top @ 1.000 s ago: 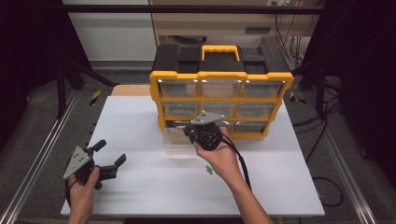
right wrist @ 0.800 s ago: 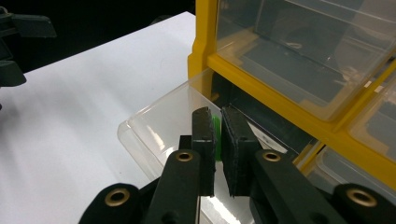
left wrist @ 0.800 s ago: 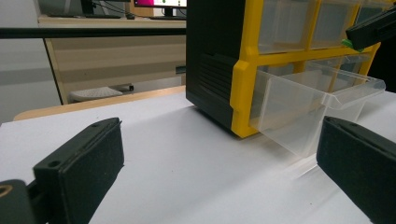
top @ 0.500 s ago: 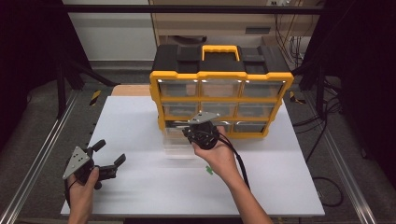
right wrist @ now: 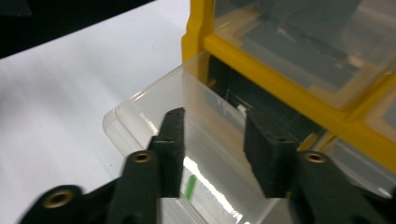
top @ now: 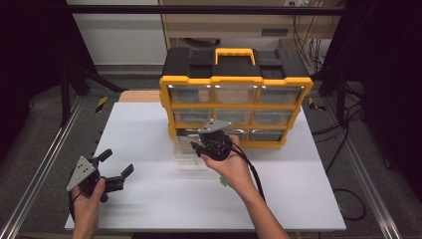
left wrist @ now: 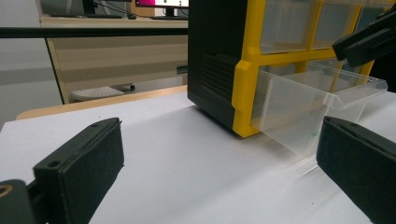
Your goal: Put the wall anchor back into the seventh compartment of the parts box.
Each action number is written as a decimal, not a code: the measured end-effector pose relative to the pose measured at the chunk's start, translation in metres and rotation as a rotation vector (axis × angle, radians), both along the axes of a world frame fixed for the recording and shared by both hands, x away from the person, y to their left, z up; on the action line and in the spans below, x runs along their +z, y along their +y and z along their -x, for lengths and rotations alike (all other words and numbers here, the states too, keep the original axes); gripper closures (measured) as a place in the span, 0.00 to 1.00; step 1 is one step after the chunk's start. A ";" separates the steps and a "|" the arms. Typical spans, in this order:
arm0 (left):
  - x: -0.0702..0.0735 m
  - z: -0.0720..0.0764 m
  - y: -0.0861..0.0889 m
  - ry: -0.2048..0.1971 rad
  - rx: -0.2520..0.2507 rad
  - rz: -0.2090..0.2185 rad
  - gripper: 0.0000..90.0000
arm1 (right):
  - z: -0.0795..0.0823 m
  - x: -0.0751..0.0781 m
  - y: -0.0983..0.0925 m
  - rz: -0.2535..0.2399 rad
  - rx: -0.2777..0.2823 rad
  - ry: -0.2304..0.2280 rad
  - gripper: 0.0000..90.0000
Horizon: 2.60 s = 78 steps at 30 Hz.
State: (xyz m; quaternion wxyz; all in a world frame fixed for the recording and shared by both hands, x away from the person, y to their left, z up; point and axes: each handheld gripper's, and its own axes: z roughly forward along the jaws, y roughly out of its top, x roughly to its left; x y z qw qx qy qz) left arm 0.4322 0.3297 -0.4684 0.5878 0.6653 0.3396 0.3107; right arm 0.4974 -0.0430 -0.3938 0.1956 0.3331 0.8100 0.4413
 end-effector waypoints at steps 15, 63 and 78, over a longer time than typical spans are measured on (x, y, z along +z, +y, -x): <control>0.000 0.000 0.000 -0.003 0.000 -0.011 0.00 | 0.032 0.010 -0.033 -0.027 -0.028 -0.077 0.21; 0.001 0.001 -0.001 -0.009 -0.004 -0.006 0.00 | 0.053 -0.042 -0.071 0.062 -0.044 0.097 0.15; 0.001 0.001 -0.001 -0.011 -0.008 -0.003 0.00 | 0.052 -0.057 -0.070 0.070 -0.024 0.161 0.20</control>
